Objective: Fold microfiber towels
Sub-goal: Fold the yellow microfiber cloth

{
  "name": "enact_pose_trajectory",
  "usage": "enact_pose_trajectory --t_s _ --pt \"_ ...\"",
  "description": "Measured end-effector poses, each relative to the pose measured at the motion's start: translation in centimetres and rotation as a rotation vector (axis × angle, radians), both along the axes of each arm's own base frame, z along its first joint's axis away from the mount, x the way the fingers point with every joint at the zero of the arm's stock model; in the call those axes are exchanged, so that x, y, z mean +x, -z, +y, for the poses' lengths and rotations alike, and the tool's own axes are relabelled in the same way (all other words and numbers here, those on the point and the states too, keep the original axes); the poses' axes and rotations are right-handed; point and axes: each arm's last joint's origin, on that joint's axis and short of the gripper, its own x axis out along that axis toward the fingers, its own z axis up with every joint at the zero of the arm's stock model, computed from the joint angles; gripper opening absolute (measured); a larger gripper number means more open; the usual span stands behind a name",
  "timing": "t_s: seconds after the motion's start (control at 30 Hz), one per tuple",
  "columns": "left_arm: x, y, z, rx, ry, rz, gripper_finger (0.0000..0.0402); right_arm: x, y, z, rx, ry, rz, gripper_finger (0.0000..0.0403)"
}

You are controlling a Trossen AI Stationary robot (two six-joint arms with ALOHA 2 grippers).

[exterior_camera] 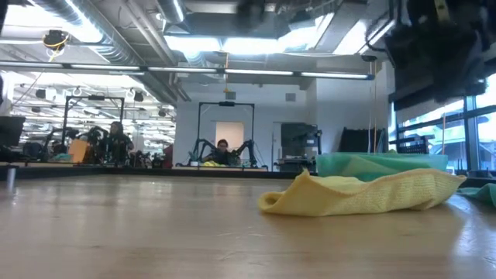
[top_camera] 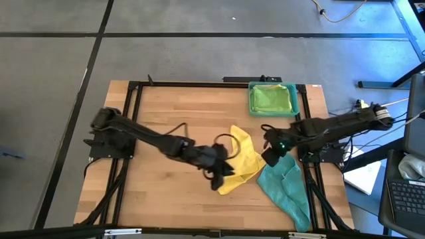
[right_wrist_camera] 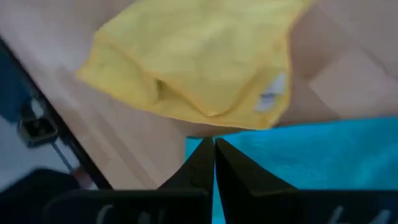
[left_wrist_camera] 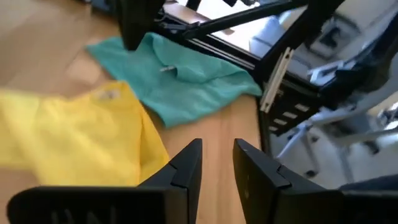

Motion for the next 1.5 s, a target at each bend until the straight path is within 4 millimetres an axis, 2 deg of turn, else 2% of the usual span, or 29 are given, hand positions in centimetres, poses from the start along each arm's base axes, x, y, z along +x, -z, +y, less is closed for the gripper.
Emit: enact_pose_trajectory --t_s 0.13,0.23,0.37,0.47,0.53,0.6,0.7,0.83,0.93,1.03,1.2,1.37,1.5 --pt "3.5 1.6 1.3 0.073 0.069 0.018 0.0082 -2.0 1.7 0.3 0.085 0.058 0.037 0.0017" --pt "5.3 2.2 3.1 0.023 0.068 0.03 0.0082 -2.9 2.2 0.6 0.134 0.058 0.039 0.0018" --pt "6.5 0.6 6.1 -0.016 0.021 -0.026 0.0082 -3.6 1.5 1.1 0.13 0.059 -0.016 0.0034" --pt "6.7 0.3 8.3 -0.018 -0.016 -0.031 0.0082 -4.1 0.9 1.3 0.103 0.056 -0.075 0.0053" --pt "7.2 1.1 9.3 -0.066 -0.044 -0.011 0.0082 -4.3 0.6 1.4 0.096 0.049 -0.104 0.0065" --pt "7.7 3.0 9.9 -0.147 -0.049 0.056 0.0082 -4.6 0.4 1.5 0.093 0.041 -0.119 0.0075" --pt "8.5 6.0 9.0 -0.196 -0.036 0.133 0.0082 -4.8 0.3 1.7 0.069 0.04 -0.136 0.0083" --pt "9.5 7.3 6.6 -0.187 0.027 0.068 0.0082 -4.7 0.2 1.9 0.033 0.049 -0.171 0.0085" --pt "10.0 8.7 5.3 -0.159 0.001 0.047 0.0082 -4.8 0.2 2.1 0.031 0.034 -0.172 0.0085" --pt "10.4 9.2 4.9 -0.129 -0.046 0.009 0.0082 -4.9 0.2 2.4 0.033 0.012 -0.171 0.0085" --pt "10.8 12.4 4.9 -0.119 -0.068 0.068 0.0082 -5.1 0.2 2.8 0.044 0.002 -0.164 0.0085" --pt "11.3 11.7 5.0 -0.079 -0.112 -0.019 0.0082 -5.2 0.2 2.9 0.043 -0.009 -0.164 0.0085" --pt "11.4 11.2 4.5 0.062 -0.075 -0.095 0.0082 -5.2 0.2 2.9 0.025 0.003 -0.171 0.0085"
